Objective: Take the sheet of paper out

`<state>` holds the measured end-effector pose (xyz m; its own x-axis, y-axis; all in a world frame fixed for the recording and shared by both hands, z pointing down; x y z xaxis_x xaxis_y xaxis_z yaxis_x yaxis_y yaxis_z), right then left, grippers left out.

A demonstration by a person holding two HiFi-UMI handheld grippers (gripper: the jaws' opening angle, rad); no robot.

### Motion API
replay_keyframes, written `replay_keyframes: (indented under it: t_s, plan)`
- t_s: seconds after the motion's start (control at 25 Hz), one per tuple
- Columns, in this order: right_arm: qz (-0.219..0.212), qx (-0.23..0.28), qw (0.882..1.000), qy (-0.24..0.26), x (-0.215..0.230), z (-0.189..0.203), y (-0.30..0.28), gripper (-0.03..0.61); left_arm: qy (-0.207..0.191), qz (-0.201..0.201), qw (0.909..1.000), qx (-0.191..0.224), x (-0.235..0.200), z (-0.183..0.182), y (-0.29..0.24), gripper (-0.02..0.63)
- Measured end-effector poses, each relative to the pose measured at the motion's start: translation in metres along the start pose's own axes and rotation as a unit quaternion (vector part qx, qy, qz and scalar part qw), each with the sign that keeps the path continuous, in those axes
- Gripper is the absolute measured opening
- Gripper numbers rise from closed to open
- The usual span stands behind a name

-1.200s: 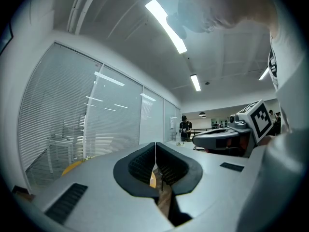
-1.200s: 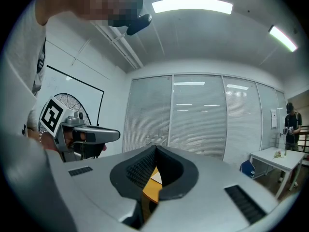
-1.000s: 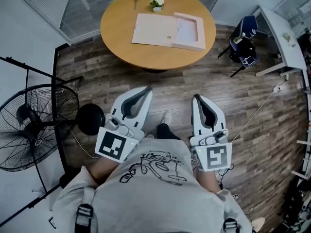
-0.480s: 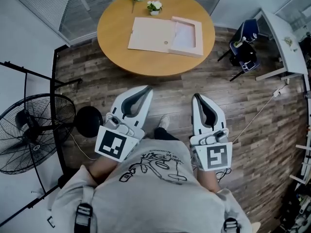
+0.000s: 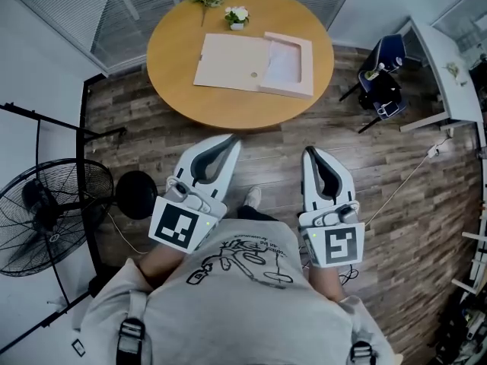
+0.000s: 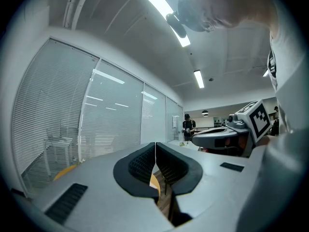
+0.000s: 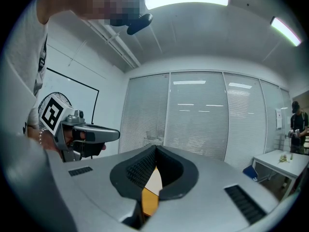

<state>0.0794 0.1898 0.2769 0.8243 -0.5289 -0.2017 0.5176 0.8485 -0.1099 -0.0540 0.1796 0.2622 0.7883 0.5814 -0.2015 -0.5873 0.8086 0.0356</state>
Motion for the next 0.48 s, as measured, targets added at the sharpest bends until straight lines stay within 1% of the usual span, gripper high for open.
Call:
replay_keyframes:
  t_s: [0.08, 0.24, 0.48]
  plan:
    - [0.0, 0.0, 1.0, -0.001, 0.008, 0.002, -0.004, 0.008, -0.002, -0.002, 1.0, -0.005, -0.001, 0.002, -0.008, 0.023]
    - [-0.002, -0.003, 1.0, -0.002, 0.023, 0.008, -0.012, 0.008, -0.019, -0.005, 0.9992, -0.034, -0.006, 0.013, -0.022, 0.023]
    - [-0.005, -0.002, 1.0, -0.005, 0.046, 0.015, -0.024, 0.008, -0.016, -0.011, 0.9992, -0.035, -0.008, 0.016, -0.048, 0.023]
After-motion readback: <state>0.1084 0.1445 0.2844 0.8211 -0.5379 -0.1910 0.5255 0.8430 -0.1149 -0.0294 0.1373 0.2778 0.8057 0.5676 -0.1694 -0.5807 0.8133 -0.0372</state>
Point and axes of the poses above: the fingertips, and each gripper's own axes: y backward along the fingers, x to its right, z out of its underside, the point moved 2 cm from there along y, backward along the fingers, and after that the axes turned 7 degrees about y, right-handed, at the moved point
